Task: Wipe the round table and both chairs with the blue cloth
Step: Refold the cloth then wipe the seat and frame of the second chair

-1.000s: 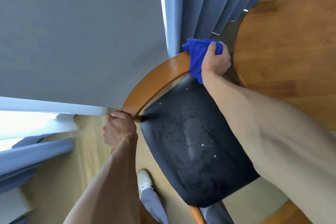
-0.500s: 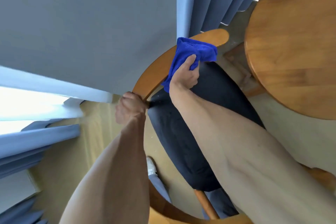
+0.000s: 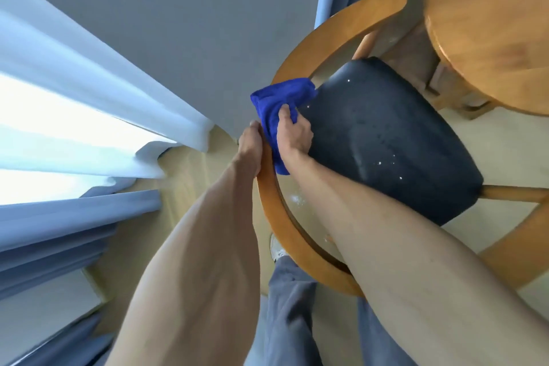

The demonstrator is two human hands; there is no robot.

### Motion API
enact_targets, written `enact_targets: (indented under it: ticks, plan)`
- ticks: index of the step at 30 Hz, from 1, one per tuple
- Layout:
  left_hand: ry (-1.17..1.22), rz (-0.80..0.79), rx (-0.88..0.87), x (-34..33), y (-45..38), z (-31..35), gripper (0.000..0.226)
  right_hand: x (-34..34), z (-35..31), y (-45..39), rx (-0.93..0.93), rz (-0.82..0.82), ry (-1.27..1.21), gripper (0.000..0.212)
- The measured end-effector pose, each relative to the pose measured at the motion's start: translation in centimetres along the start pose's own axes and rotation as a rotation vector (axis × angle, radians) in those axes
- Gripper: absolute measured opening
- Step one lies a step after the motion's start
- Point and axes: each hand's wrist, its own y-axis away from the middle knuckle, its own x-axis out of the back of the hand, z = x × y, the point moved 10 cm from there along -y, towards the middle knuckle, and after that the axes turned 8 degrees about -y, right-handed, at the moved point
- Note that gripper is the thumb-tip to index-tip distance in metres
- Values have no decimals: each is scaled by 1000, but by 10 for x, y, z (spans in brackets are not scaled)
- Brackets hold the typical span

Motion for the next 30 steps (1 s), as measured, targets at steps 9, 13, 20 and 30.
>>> enact_targets:
  ticks: [9,13,20,30]
  plan:
    - [211,11,112,14,64,-110,41,20,27,61,-35,-247,257,25]
    - [187,247,124,30,78,-146,43,41,36,85,-31,-349,333,33]
    - [138,526,39,44,134,-172,25,97,54,136,25,-555,484,27]
    - [169,589,69,4,201,-216,26,209,95,152,65,-706,894,23]
